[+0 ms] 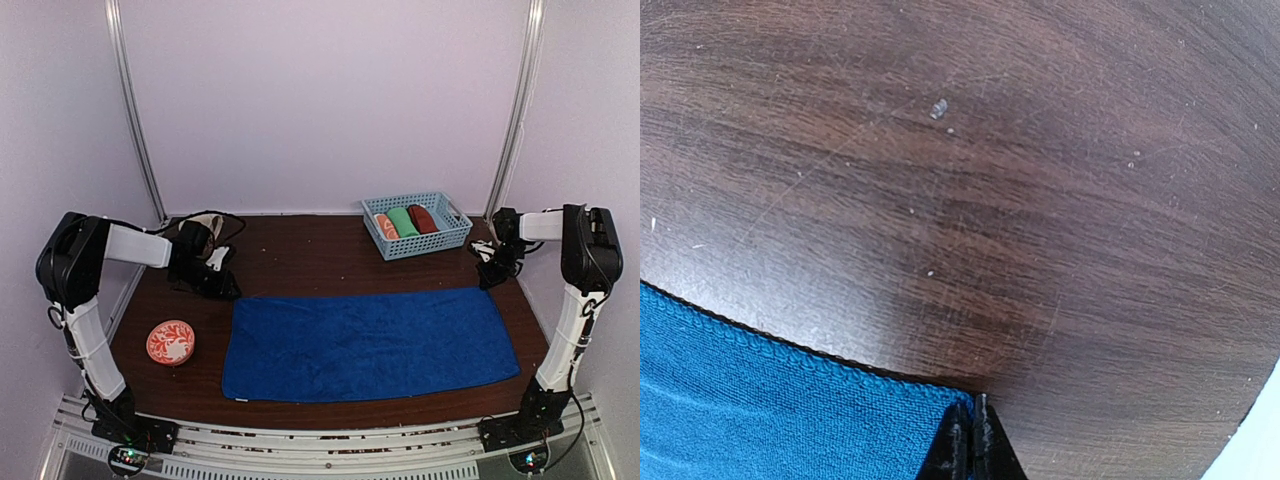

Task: Roll the towels
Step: Pick up the towel from the center of the board.

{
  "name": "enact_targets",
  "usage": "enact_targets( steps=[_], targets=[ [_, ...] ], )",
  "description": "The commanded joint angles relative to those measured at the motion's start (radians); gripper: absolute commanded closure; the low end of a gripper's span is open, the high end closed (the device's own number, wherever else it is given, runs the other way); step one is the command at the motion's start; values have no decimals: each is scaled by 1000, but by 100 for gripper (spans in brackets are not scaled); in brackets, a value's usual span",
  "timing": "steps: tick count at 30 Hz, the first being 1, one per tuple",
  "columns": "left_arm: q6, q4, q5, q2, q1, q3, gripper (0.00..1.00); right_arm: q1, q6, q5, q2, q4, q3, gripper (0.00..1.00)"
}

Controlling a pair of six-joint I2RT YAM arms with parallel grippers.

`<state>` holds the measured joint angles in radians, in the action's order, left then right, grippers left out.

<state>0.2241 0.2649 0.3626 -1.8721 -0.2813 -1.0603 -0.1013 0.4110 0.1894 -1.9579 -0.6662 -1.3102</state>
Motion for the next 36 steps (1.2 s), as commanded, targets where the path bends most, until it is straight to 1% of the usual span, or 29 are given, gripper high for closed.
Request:
enact_targets(
  steps=[1, 5, 10, 15, 22, 24, 26, 28, 33, 35, 36],
  targets=[
    [-37, 69, -24, -28, 1, -14, 74, 2, -14, 14, -39, 8, -3, 98],
    [-55, 84, -63, -23, -8, -15, 76, 1, -14, 19, -38, 11, 0, 98],
    [-89, 132, -172, -38, -68, -43, 75, 2, -12, 23, -39, 9, -6, 98],
    [-95, 169, -283, -62, -104, -60, 79, 2, -12, 32, -36, 8, -5, 98],
    [-115, 193, -304, -68, -126, -66, 82, 2, -11, 34, -27, 8, 0, 98],
    [-124, 206, -306, -71, -140, -73, 80, 2, -12, 35, -28, 8, -1, 98],
    [-128, 216, -316, -73, -152, -80, 75, 2, -12, 37, -28, 9, -1, 98],
    [-135, 224, -327, -75, -163, -84, 73, 2, -12, 39, -28, 7, -3, 98],
    [-139, 242, -391, -97, -176, -87, 82, 2, -12, 44, -28, 2, -10, 98],
    [-135, 242, -412, -96, -177, -87, 89, 3, -12, 45, -27, -1, -16, 98],
    [-132, 240, -427, -95, -176, -89, 94, 3, -12, 45, -26, -3, -18, 98]
  ],
)
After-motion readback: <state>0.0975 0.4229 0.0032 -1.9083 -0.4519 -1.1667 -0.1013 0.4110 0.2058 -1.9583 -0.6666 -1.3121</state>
